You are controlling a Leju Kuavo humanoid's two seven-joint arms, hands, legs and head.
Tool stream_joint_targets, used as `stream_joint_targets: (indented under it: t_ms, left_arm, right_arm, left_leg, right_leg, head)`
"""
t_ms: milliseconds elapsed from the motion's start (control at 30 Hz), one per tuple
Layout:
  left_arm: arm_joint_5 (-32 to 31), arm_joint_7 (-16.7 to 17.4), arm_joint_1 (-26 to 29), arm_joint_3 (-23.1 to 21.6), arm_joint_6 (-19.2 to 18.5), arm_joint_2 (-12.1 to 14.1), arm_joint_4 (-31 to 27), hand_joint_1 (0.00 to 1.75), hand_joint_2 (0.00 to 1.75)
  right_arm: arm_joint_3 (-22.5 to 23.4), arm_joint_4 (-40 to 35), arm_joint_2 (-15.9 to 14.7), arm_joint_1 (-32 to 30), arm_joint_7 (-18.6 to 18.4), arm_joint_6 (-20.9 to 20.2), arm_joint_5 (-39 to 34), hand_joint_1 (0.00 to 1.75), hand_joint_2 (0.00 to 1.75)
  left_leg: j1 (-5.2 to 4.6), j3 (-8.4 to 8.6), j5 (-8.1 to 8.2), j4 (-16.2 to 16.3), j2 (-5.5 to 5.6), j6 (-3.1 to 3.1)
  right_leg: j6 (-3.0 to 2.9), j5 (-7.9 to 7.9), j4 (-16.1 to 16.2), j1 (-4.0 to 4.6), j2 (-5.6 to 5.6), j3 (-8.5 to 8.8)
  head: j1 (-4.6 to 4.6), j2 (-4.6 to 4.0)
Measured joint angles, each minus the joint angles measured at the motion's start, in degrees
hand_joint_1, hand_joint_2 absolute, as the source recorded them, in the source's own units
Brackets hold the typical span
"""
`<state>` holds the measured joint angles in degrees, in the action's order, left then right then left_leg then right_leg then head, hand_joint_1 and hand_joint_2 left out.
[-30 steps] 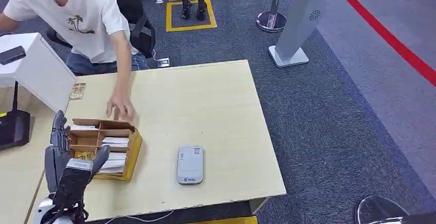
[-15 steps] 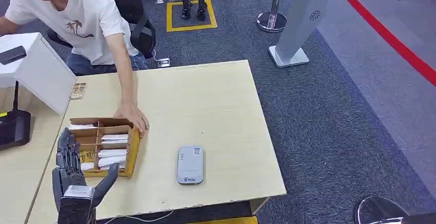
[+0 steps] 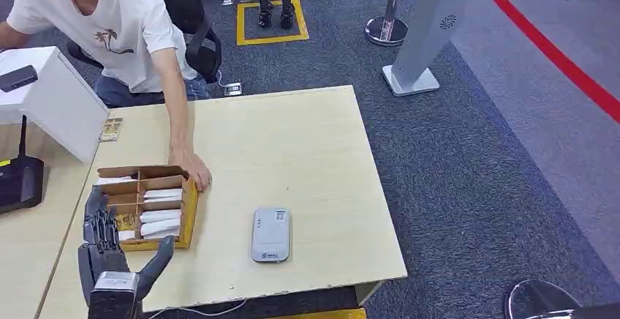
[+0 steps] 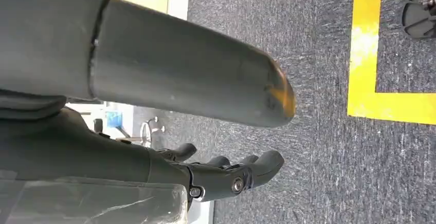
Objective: Pass the card to the sensor for recognition and then transmit it.
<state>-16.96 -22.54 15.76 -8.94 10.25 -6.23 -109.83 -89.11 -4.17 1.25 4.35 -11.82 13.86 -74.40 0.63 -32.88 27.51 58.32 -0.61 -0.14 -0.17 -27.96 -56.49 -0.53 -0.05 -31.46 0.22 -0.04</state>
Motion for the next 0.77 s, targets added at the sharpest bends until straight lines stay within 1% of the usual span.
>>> stream_joint_targets:
  t_ms: [167,300,533,767]
  left_arm:
    - [-0.65,-0.52,0.03,-1.18,2.25,-0.35,0.00,0.00,1.75]
    - [-0.22,-0.55,0.20,-1.51,3.30,-0.44,0.00,0.00,1.75]
    - [-0.20,-0.57,0.42,-1.57,4.37,-0.46,-0.20,0.00,1.75]
    - [-0.26,-0.57,0.83,-1.57,4.65,-0.50,-0.72,0.00,1.75]
  right_arm:
    - [0.00,0.00,0.00,0.01,0.02,0.42,-0.61,0.00,1.75]
    - [0.04,0.00,0.00,0.03,0.54,1.15,-1.24,0.00,1.75]
    - [0.13,0.00,0.28,0.12,0.98,2.36,-1.99,0.00,1.75]
    - [0.13,0.09,0.31,0.16,0.70,3.17,-2.38,0.00,1.75]
  left_leg:
    - [0.00,0.00,0.00,0.00,0.00,0.00]
    - [0.00,0.01,0.00,0.00,0.00,0.00]
    - [0.00,0.00,0.00,0.00,0.00,0.00]
    - [0.00,0.00,0.00,0.00,0.00,0.00]
  right_leg:
    - [0.00,0.00,0.00,0.00,0.00,0.00]
    - [0.00,0.00,0.00,0.00,0.00,0.00]
    - [0.00,0.00,0.00,0.00,0.00,0.01]
    - [0.00,0.00,0.00,0.00,0.00,0.01]
  head:
    - [0.00,0.00]
    - [0.00,0.00]
    - [0.00,0.00]
    - [0.00,0.00]
